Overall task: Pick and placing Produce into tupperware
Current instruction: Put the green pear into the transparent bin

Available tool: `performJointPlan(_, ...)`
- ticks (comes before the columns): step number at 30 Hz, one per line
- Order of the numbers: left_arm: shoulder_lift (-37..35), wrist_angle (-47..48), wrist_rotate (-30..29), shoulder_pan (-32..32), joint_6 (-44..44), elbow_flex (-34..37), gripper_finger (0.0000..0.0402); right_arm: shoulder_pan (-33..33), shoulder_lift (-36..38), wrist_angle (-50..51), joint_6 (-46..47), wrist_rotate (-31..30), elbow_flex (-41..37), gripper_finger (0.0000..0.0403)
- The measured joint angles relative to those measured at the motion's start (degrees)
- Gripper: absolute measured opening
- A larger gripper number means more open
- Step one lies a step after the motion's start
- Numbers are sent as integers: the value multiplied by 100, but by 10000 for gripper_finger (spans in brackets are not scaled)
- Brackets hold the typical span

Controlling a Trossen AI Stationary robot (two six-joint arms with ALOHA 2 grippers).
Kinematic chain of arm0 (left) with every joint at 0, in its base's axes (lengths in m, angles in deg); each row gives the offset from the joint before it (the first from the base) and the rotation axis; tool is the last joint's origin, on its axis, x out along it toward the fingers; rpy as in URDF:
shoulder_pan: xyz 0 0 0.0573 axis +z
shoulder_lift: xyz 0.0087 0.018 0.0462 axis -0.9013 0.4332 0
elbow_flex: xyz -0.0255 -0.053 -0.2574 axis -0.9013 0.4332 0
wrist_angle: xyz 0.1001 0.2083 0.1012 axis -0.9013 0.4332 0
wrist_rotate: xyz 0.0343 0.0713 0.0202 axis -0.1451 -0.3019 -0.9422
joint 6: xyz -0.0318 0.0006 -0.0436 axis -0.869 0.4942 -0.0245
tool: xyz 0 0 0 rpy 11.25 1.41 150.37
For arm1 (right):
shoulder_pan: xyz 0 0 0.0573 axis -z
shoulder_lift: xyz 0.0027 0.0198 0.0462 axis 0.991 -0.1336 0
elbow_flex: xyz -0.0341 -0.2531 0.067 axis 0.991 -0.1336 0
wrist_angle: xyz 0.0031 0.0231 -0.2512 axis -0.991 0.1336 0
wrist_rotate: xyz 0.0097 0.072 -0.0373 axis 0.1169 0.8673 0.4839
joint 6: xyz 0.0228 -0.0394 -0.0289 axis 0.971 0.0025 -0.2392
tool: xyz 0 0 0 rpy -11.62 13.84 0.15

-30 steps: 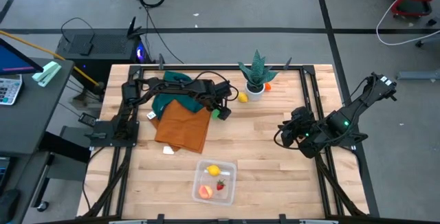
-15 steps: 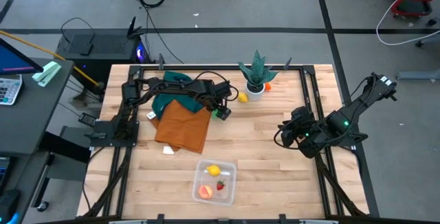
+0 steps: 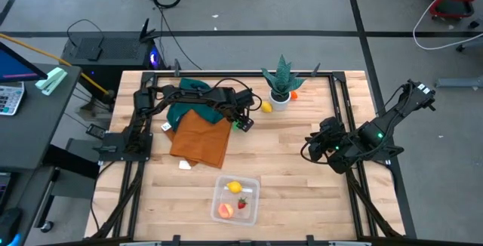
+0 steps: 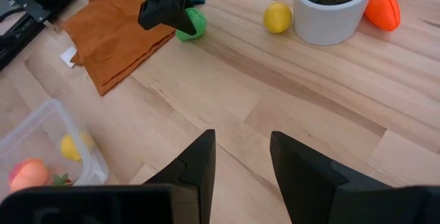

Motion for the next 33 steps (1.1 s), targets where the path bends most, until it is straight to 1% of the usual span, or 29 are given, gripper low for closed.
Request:
performJointPlan(5,0,26,79,0,-2,-5,234,0,0,0,0,0,0,108)
performJointPlan(8,0,316,105,0,-2,-150,240,-1,0,0,0,0,0,108)
performJointPlan(11,-2,550,115,-2,5,-350,238,-1,0,0,0,0,0,108)
performJointPlan(15,-4,940,118,-4,177,-796,232,1,0,0,0,0,0,108)
performJointPlan(21,-11,1800,111,-100,216,-1641,243,-1,0,3,-16,0,0,108)
performJointPlan(27,-13,2405,117,-470,193,-2311,234,-1,0,70,-74,17,0,108)
performJointPlan(33,-13,2579,119,-1063,-286,-2589,242,-7,1,102,-302,86,0,108)
